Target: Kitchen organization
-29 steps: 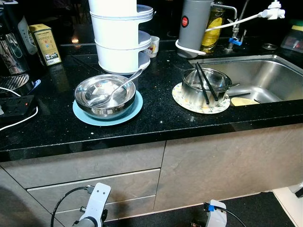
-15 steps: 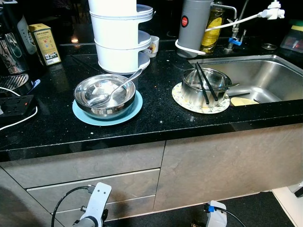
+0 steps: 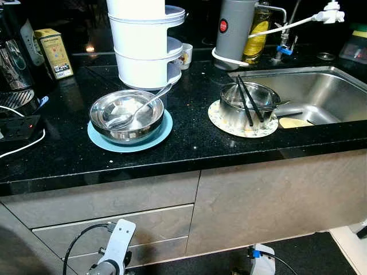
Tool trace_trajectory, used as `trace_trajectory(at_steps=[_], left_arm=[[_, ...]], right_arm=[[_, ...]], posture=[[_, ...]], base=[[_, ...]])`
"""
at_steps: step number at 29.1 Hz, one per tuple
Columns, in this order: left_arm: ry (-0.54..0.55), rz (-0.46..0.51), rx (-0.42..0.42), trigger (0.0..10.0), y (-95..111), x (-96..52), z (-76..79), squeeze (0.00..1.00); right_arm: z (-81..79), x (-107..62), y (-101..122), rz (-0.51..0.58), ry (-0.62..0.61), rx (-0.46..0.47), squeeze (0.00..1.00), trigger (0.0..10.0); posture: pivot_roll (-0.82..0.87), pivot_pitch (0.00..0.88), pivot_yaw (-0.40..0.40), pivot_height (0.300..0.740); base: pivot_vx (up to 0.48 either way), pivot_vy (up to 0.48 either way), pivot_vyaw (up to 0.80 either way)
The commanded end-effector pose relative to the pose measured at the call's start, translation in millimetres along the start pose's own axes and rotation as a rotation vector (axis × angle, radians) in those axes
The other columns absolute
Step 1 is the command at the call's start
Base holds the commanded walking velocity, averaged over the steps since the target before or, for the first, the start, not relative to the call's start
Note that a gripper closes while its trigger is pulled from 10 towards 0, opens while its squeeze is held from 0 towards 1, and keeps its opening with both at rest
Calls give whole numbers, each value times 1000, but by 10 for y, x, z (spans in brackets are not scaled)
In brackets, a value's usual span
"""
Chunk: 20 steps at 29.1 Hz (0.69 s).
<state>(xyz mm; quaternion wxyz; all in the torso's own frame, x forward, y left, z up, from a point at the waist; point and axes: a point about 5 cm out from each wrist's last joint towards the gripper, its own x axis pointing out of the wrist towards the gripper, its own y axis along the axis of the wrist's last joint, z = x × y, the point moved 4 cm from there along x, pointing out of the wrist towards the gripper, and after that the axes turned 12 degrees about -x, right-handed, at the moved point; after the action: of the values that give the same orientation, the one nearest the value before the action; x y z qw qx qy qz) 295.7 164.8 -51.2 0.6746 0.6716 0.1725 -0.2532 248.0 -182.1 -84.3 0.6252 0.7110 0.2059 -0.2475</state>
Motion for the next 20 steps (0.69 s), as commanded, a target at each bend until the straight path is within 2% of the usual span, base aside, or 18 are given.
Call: trace_trajectory(at_steps=[1,20], left_arm=[[0,-29,3,10000,-88,-16,5,0],[-17,-23,-1,10000,-82,-14,35,0]], right_arm=[[28,-17,-49,-14,-8,2,0,10000],[40,-24,-59,-15,-9,0,0,10000]], posture=[[-43,138,-9,740],[-47,144,-10,740]], base=[[0,0,0],[0,0,0]])
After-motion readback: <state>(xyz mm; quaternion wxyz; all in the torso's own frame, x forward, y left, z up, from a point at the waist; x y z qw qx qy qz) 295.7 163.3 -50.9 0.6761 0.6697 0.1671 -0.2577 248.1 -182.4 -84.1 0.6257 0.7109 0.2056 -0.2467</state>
